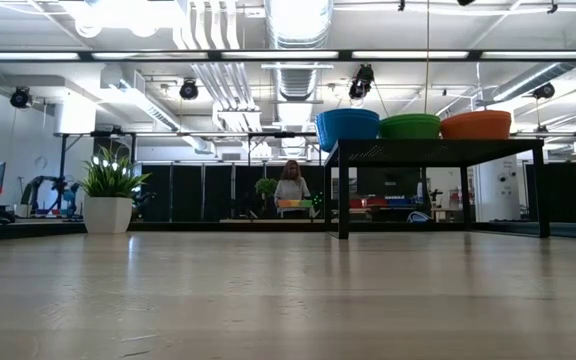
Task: Pick & Place Mini bowls
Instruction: Return to Home Position
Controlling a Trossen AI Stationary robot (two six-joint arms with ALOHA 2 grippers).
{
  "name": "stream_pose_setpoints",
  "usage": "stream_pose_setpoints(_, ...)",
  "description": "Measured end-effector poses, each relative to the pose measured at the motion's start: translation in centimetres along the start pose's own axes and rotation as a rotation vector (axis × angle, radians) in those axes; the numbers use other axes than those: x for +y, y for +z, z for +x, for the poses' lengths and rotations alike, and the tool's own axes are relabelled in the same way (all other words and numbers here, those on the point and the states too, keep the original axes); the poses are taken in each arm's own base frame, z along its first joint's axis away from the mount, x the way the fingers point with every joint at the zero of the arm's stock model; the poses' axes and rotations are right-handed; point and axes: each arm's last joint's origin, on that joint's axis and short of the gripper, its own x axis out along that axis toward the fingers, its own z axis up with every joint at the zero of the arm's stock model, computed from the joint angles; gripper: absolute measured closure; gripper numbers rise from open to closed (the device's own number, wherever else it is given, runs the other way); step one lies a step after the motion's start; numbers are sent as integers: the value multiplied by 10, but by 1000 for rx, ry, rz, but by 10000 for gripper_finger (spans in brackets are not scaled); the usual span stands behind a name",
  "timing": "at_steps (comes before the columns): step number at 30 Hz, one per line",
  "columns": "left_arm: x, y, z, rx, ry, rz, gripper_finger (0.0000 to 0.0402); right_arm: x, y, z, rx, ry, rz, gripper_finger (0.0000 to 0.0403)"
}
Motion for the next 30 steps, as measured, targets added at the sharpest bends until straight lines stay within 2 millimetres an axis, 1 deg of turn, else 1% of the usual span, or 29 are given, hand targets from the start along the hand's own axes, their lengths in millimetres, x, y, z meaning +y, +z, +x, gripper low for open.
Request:
stream_pose_setpoints(5, 3, -12, -14, -26, -18, -8, 401, -4, -14, -14, -122, 68, 14, 394)
stream_pose_setpoints(16, 12, -27, -42, -115, 3, -48, 401, -15, -40, -43, -315, 98, 42, 394)
stream_pose_setpoints(20, 15, -30, -52, -163, 15, -74, 401, -17, -49, -49, -366, 105, 52, 394)
stream_pose_setpoints(24, 15, -40, -58, -179, 18, -84, 401, -20, -58, -54, -385, 107, 55, 394)
stream_pose_setpoints(30, 18, -48, -69, -231, 29, -117, 401, -23, -68, -62, -439, 112, 61, 394)
